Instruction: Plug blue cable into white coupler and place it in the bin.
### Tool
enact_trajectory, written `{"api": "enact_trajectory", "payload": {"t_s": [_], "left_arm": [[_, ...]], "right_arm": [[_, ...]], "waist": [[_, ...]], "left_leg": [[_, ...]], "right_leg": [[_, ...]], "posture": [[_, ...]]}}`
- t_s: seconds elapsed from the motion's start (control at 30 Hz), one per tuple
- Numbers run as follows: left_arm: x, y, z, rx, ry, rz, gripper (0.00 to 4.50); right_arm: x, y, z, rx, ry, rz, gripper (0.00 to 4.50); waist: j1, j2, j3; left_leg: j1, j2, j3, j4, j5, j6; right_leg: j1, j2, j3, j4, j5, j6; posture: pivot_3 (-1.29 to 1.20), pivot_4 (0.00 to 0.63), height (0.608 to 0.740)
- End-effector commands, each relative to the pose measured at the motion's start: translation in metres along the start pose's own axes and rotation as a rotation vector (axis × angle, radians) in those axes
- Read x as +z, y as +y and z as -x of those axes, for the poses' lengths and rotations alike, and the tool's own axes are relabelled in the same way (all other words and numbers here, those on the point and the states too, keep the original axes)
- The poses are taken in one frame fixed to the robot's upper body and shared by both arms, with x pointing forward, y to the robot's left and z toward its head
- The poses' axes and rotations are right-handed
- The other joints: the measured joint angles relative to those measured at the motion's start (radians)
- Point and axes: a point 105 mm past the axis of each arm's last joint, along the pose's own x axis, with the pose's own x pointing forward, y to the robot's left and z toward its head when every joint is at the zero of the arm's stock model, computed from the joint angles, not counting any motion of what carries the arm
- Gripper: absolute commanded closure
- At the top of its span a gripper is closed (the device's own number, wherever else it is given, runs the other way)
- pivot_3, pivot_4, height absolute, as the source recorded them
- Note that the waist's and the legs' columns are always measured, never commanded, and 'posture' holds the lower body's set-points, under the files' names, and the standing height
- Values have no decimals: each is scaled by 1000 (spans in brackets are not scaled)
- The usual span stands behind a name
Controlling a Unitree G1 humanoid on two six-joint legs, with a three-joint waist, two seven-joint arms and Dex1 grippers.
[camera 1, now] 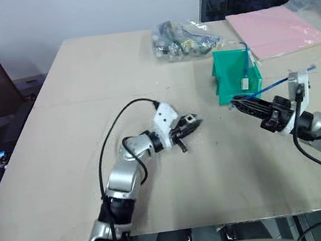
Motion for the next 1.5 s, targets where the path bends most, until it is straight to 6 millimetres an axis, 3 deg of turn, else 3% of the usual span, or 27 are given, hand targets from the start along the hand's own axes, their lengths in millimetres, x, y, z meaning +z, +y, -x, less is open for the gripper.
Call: {"api": "enact_trajectory", "payload": {"t_s": [0.03, 0.2, 0.5, 1.13, 1.4, 1.5], "left_arm": [[-6, -14, -10, -301, 17, 2, 3915], [-19, -13, -22, -508, 102, -57, 3915], [-25, -8, -33, -630, 155, -150, 3915], [-28, -5, -46, -624, 178, -181, 3915], [-30, -6, -48, -620, 181, -179, 3915], [-29, -7, -50, -615, 171, -174, 3915]], "right_arm": [[-5, 18, -11, 130, 125, 169, 4500], [-26, 18, -18, 198, 253, 311, 4500], [-45, 11, -25, 246, 338, 378, 4500], [-73, 1, -27, 265, 440, 407, 4500], [-91, -2, -20, 268, 563, 403, 4500], [-110, -2, -16, 256, 651, 372, 4500]], "waist": [[1, 0, 0], [2, -1, 1], [0, -2, 1], [1, -2, 1], [1, -2, 1], [1, -3, 0]], "left_leg": [[0, 0, 0, 0, 0, 0], [-2, 0, 0, 0, 0, 0], [-2, 0, 1, 1, -1, 1], [-3, 0, 0, 1, -1, 1], [-2, 0, 0, 2, -1, 1], [-2, 0, 0, 3, -1, 1]], "right_leg": [[0, 0, 0, 0, 0, 0], [-2, 3, -2, -1, -1, 1], [-2, 3, -2, -1, 0, 2], [-2, 2, -2, 0, 0, 2], [-2, 2, -2, 1, 1, 3], [-2, 2, -2, 1, 1, 3]], "posture": [[0, 150, 740], [0, 150, 740], [0, 150, 740], [0, 150, 740], [0, 150, 740], [0, 150, 740]]}}
